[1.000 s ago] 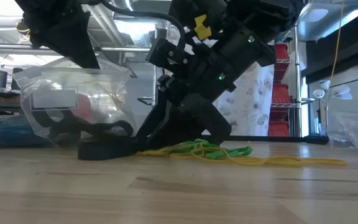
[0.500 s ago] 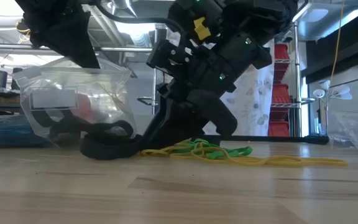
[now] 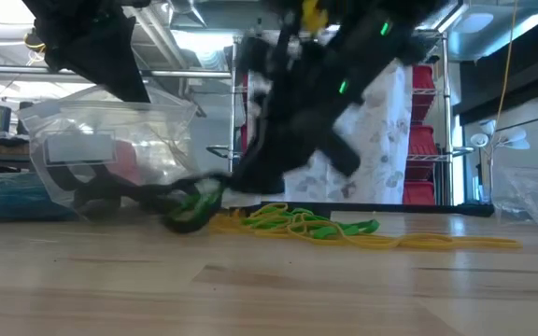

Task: Sort rubber bands
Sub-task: Put the black rubber band into the transparent zip bag

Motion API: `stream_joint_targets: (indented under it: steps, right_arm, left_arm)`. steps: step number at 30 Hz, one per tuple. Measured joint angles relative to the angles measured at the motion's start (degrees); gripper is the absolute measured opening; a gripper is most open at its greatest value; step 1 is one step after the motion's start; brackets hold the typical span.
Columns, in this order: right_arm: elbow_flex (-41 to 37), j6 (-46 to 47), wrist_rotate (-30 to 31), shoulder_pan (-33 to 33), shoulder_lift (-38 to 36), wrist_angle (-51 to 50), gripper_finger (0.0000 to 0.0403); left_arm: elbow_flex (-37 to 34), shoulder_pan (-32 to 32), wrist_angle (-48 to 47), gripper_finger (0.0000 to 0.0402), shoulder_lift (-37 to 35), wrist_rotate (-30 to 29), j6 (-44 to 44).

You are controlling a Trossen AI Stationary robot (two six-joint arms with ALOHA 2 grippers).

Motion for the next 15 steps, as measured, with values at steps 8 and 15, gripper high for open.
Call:
stream_joint_targets:
  steps: [8,15]
  right_arm:
    - [0.0,9.5,0.2,3.8,-8.0,-7.7,0.0032]
    - [0.1,24.8,-3.7,7.0,-10.0,-14.6,0.0021]
  left_arm:
    - [0.0,0.0,1.2,0.0001,0.0,0.0,0.2]
    - [0.0,-0.4,2.8,0.0001,0.0,0.0,0.4]
